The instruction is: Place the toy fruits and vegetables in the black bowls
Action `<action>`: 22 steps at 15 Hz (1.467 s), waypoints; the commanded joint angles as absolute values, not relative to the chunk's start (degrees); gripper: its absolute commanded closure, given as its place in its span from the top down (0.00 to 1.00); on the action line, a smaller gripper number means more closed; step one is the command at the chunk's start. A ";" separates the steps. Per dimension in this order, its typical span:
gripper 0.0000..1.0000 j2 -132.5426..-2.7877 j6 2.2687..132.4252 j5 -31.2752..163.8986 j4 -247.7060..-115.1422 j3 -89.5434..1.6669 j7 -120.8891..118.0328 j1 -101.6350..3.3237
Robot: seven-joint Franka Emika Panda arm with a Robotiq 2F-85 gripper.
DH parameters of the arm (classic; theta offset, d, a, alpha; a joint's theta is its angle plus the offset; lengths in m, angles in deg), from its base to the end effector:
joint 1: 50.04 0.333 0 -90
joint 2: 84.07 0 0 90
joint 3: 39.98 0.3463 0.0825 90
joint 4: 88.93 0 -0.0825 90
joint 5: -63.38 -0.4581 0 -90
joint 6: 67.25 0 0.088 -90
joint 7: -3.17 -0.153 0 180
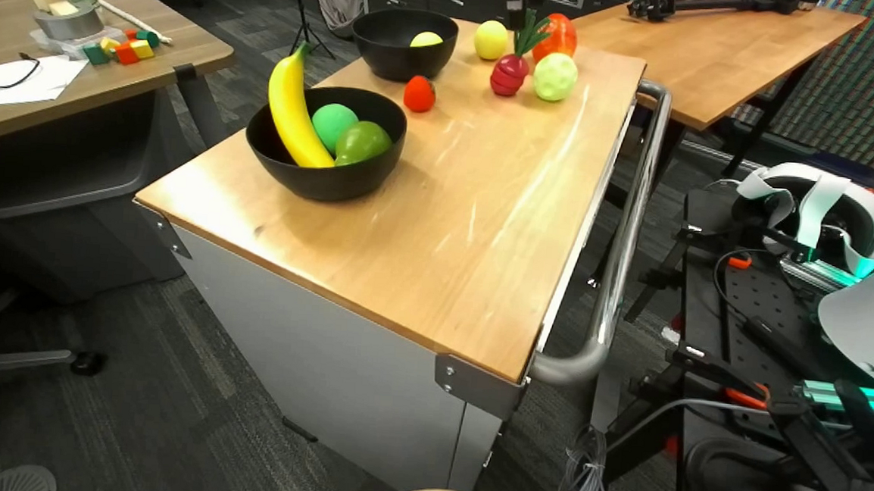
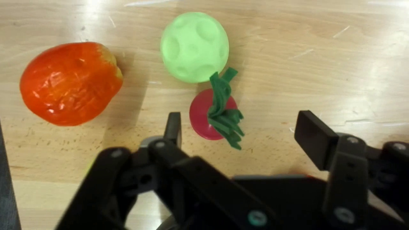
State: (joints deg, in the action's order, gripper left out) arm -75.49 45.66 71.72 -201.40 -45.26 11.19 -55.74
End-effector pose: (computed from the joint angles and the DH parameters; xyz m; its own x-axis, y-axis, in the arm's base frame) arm 0.6199 -0.1353 0.3352 0.9866 0.0049 -0.1631 0.0242 -0.9929 0.1163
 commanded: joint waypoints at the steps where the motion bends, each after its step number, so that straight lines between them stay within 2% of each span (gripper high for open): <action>1: 0.58 -72.77 46.49 73.20 -201.10 -45.31 11.06 -55.70; 7: 0.11 -70.85 47.25 73.05 -200.79 -45.52 11.64 -56.12; 9: 0.01 -72.02 48.43 73.02 -201.09 -45.55 12.33 -56.29; 17: 0.01 -79.15 61.17 71.87 -199.13 -46.44 11.74 -57.12; 22: 0.01 -71.68 69.58 68.72 -193.55 -46.25 9.62 -57.14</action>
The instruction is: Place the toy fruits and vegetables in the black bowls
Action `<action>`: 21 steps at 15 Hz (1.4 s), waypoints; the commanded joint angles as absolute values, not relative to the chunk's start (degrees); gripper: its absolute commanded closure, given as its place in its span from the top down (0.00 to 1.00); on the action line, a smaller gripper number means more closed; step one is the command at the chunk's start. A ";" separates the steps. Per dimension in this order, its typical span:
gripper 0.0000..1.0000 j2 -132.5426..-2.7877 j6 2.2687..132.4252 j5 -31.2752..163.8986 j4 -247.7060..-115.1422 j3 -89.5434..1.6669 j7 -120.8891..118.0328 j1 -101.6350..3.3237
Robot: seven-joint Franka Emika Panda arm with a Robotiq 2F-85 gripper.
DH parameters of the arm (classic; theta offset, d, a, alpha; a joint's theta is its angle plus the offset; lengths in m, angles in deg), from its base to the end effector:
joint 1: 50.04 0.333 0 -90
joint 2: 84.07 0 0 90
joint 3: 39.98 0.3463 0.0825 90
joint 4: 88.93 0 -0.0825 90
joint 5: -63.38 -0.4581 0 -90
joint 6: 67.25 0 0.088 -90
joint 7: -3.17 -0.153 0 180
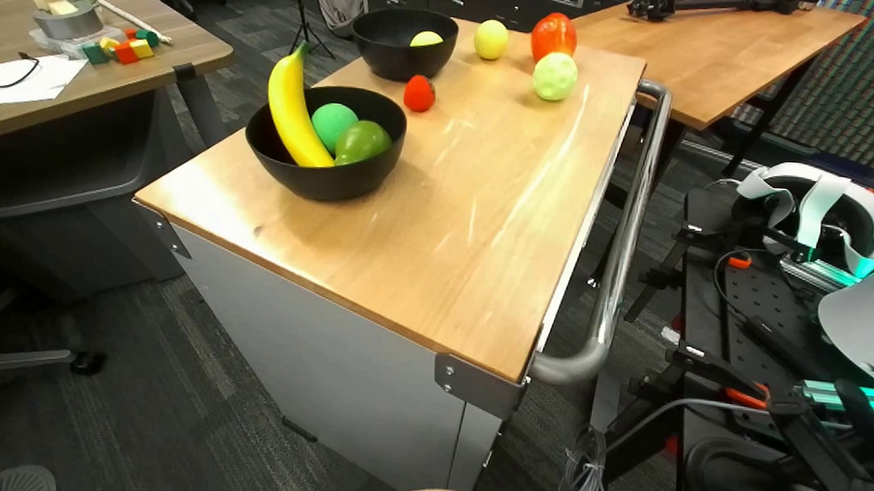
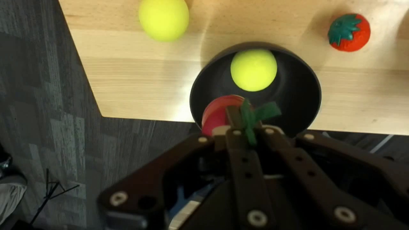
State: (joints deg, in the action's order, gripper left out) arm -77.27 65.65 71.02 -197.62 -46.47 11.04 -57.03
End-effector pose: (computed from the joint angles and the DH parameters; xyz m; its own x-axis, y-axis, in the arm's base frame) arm 0.6813 -0.1686 0.4258 0.9622 0.0056 0.2722 -0.0430 -0.9841 0.1722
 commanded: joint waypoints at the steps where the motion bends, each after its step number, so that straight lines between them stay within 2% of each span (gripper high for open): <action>1: 0.01 -69.69 70.00 68.58 -192.51 -46.18 8.63 -56.99; 4: 0.05 -64.53 69.43 68.19 -190.08 -45.71 7.06 -56.60; 5: 0.29 -63.52 68.49 68.28 -189.57 -45.53 6.89 -56.44; 7: 0.33 -62.54 67.71 68.71 -189.10 -45.32 7.02 -56.19; 15: 0.95 -73.77 66.95 73.24 -198.57 -45.77 8.05 -54.93; 17: 1.00 -77.82 65.78 73.44 -202.77 -45.26 9.42 -55.24; 21: 1.00 -82.77 63.35 69.45 -211.80 -44.53 11.82 -55.54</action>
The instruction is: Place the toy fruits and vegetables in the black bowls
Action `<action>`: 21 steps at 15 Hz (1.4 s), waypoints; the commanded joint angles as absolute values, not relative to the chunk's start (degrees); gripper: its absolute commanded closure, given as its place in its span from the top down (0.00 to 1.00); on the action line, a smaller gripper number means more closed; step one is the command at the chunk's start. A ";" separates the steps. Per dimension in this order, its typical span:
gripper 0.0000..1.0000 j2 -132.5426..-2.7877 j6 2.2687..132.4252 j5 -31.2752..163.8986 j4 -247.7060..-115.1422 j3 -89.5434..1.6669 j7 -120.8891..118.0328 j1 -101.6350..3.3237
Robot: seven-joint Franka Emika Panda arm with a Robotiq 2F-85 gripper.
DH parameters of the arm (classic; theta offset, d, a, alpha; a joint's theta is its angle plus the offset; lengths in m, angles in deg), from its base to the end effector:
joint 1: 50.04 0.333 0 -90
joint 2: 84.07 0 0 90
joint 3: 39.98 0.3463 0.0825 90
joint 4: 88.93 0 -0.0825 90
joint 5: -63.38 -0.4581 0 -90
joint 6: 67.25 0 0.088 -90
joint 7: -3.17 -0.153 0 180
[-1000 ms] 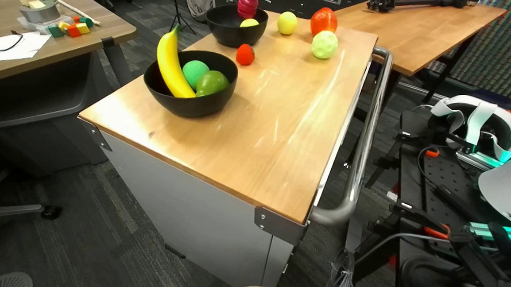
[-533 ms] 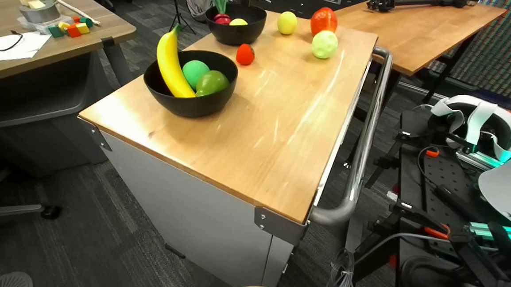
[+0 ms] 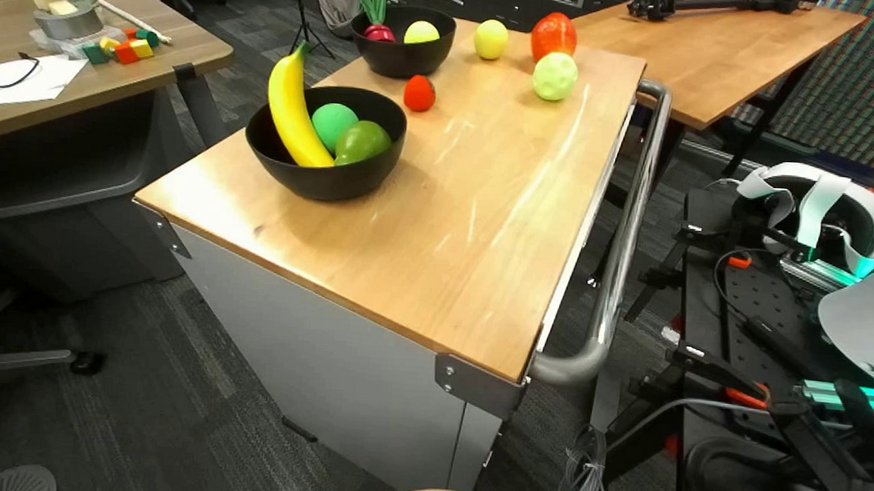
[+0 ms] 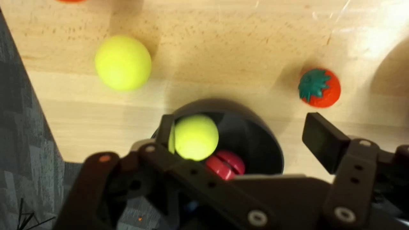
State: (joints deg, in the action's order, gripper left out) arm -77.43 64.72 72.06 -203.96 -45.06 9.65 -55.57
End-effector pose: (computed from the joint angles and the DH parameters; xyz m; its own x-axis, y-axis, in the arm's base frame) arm 0.6566 -0.1307 0.3633 0.9874 0.0328 0.1549 0.0081 -0.9876 0.1571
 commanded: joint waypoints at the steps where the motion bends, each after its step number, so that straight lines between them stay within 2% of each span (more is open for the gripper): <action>1: 1.00 -83.53 61.99 67.85 -214.04 -44.47 12.68 -55.61; 5: 1.00 -85.06 62.11 67.41 -220.43 -45.05 12.10 -55.76; 9: 1.00 -85.86 70.38 73.59 -224.29 -46.14 9.73 -56.23; 19: 1.00 -84.06 73.29 83.70 -225.54 -47.76 5.16 -57.30; 20: 0.95 -83.58 73.59 83.83 -225.26 -47.83 4.88 -57.32; 21: 0.73 -82.46 74.31 83.59 -224.62 -47.88 4.84 -57.36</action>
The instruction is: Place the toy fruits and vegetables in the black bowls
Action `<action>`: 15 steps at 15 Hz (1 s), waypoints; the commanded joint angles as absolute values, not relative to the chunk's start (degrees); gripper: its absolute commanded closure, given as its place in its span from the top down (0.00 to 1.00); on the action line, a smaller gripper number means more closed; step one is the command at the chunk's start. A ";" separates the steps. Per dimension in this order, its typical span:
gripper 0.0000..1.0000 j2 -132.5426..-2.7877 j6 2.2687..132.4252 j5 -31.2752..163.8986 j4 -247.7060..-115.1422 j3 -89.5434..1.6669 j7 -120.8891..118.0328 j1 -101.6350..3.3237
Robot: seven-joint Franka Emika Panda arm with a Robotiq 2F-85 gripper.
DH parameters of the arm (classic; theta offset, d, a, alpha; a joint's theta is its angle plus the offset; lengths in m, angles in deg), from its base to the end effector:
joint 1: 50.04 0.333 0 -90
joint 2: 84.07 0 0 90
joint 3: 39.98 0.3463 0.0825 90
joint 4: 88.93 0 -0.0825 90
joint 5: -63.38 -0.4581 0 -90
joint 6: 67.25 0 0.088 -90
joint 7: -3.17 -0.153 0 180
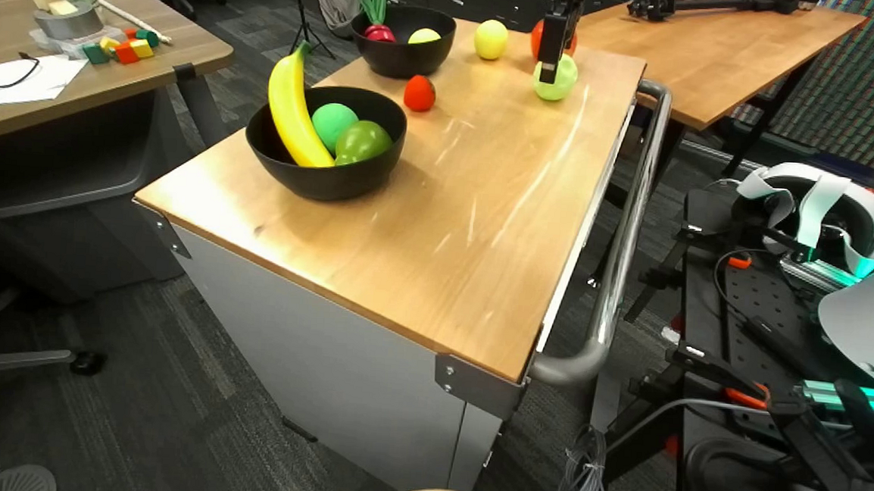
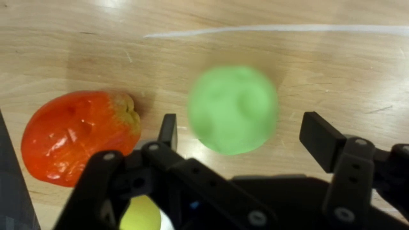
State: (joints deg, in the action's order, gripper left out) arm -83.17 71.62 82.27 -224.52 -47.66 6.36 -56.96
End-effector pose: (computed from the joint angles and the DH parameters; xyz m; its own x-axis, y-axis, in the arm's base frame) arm 0.5379 -0.1518 0.2547 0.9989 0.0458 0.0007 0.0445 -0.9733 0.2253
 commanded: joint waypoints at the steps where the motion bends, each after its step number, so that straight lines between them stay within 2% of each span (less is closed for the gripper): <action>1: 0.71 -81.77 74.63 83.35 -224.28 -47.90 4.58 -57.33; 2: 0.68 -81.07 75.60 83.38 -224.16 -47.89 4.58 -57.28; 5: 0.44 -80.38 76.13 82.86 -223.79 -47.91 5.39 -57.15; 10: 0.15 -84.36 79.05 74.68 -220.93 -47.62 7.94 -57.46; 15: 0.07 -82.67 79.80 66.21 -207.09 -47.21 4.88 -56.81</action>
State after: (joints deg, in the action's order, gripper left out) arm -84.56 78.74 69.80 -214.88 -47.72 6.61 -57.08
